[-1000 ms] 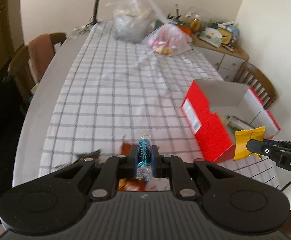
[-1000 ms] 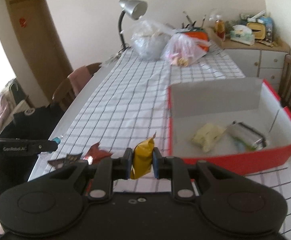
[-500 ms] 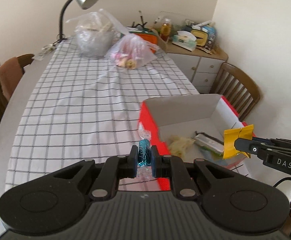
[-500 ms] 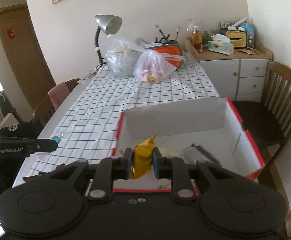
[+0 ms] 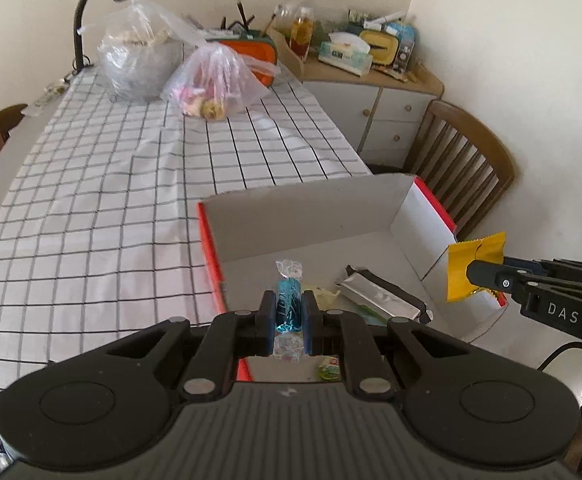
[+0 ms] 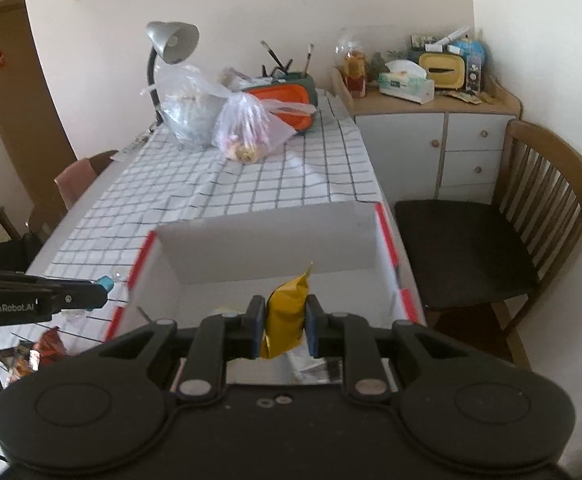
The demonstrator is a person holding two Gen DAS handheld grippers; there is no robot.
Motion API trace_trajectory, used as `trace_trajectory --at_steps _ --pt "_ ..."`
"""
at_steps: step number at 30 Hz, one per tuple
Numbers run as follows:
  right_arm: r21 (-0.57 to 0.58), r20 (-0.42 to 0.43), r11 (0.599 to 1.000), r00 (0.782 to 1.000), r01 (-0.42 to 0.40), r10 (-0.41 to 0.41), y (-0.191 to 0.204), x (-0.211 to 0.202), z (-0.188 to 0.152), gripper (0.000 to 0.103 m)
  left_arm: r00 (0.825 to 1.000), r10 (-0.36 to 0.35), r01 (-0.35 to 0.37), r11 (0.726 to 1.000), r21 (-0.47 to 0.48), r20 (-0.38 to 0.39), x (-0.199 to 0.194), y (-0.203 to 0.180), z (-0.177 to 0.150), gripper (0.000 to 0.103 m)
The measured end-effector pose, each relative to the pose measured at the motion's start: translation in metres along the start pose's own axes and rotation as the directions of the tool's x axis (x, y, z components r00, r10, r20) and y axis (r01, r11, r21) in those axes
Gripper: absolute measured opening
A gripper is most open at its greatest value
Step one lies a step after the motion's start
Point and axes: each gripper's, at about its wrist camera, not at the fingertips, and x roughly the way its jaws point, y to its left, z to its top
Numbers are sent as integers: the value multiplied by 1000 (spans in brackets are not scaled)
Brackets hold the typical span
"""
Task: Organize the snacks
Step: 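Carry both candies over the red box and open both tools to drop them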
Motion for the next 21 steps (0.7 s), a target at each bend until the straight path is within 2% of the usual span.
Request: trace_trajectory --at_steps 7,21 --pt "-15 -58 1000 998 8 -9 -24 26 3 19 999 13 -13 1000 10 -45 32 -22 6 12" --pt "-115 -157 993 988 -13 -6 -21 79 10 19 987 92 -89 996 24 -131 90 -31 18 12"
